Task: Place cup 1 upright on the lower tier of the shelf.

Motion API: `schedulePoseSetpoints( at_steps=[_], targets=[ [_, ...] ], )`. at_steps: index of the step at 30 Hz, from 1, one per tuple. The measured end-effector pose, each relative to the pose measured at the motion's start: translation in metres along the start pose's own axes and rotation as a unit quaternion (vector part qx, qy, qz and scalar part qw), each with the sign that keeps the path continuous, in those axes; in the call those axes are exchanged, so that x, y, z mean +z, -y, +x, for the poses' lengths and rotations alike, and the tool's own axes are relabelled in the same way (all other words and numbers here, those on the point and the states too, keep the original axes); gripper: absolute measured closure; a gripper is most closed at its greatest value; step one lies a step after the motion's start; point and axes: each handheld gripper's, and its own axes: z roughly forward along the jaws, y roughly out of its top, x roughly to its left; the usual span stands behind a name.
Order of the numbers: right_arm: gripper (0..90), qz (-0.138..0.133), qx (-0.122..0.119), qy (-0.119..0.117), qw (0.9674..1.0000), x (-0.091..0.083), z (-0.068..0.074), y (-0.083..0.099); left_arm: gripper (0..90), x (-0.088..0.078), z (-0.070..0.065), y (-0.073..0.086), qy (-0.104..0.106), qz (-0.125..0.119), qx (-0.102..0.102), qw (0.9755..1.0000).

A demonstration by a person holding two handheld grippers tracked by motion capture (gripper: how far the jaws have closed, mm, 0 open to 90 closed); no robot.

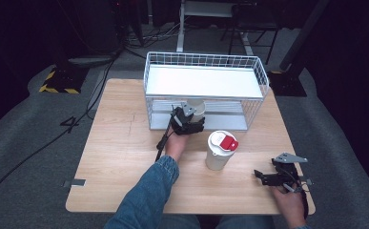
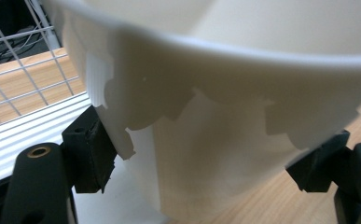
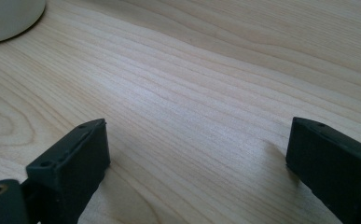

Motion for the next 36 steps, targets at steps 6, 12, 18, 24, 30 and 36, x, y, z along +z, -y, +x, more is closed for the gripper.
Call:
schedulePoseSetpoints(
  at_steps=[6,12,18,24,30,36],
  targets=[
    [6.3,0.000,0.000,0.000,1.0000,0.000,0.000,0.000,22.8,0.017,0.000,-0.003,-0.001,0.005,-0.007,1.0000],
    [6.3,0.000,0.000,0.000,1.0000,0.000,0.000,0.000,22.7,0.031,0.003,-0.004,-0.003,0.012,-0.011,0.9999],
    [6.3,0.000,0.000,0.000,1.0000,0.000,0.000,0.000,22.8,0.042,0.005,-0.004,0.001,0.025,-0.009,0.9996],
    [6.3,0.000,0.000,0.000,1.0000,0.000,0.000,0.000,22.8,0.048,0.005,-0.004,0.003,0.034,-0.012,0.9994],
    [6.9,-0.001,-0.001,0.001,1.0000,0.000,0.000,0.000,22.7,0.050,0.006,-0.003,-0.001,0.034,-0.018,0.9993],
    [6.9,-0.001,-0.001,0.001,1.0000,0.000,0.000,0.000,22.7,0.052,0.006,-0.003,0.000,0.035,-0.019,0.9992]
  ],
)
